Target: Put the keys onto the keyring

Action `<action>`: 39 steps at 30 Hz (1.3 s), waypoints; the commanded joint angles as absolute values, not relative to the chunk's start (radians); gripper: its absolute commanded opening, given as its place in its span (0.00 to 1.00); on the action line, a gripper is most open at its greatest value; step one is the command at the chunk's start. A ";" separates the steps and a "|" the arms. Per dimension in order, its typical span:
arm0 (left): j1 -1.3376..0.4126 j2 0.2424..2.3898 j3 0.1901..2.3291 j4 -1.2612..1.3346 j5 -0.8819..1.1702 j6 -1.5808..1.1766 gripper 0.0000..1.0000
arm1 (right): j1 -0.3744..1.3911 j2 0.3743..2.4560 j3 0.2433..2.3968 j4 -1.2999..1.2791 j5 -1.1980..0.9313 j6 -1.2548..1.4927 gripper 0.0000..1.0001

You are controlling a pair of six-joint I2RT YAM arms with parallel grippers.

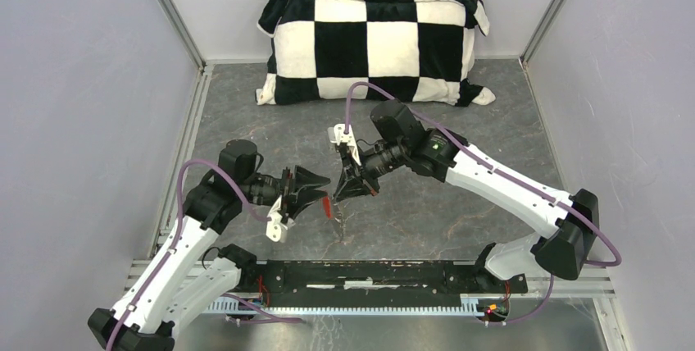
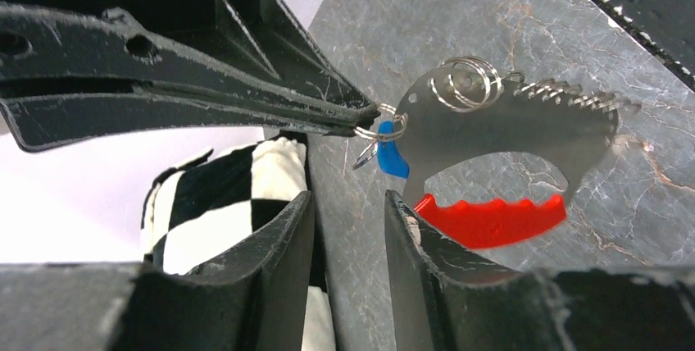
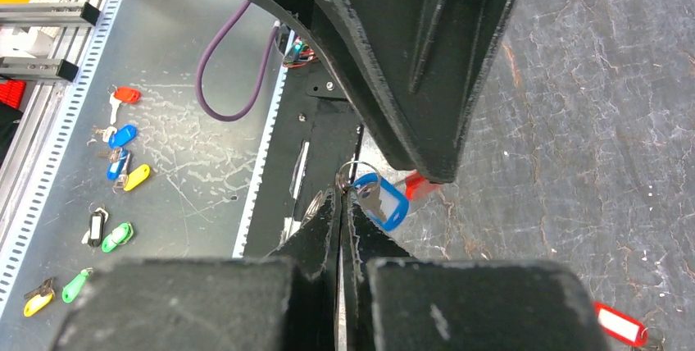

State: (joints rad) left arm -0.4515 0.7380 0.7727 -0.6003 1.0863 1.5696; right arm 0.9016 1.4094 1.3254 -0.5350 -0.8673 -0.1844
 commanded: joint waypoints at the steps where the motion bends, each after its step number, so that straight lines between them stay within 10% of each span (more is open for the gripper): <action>1: -0.454 0.729 0.818 -0.699 1.157 1.694 0.43 | 0.904 1.420 1.380 -0.529 -0.887 -0.200 0.00; 39: -0.454 0.737 0.820 -0.806 1.180 1.911 0.08 | 0.904 1.438 1.385 -0.512 -0.858 -0.169 0.00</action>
State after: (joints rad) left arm -0.4511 0.7387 0.7994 -0.8070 1.1553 1.8618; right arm 0.9016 1.4517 1.3708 -0.5697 -0.8585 -0.1860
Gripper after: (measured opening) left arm 0.107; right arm 0.004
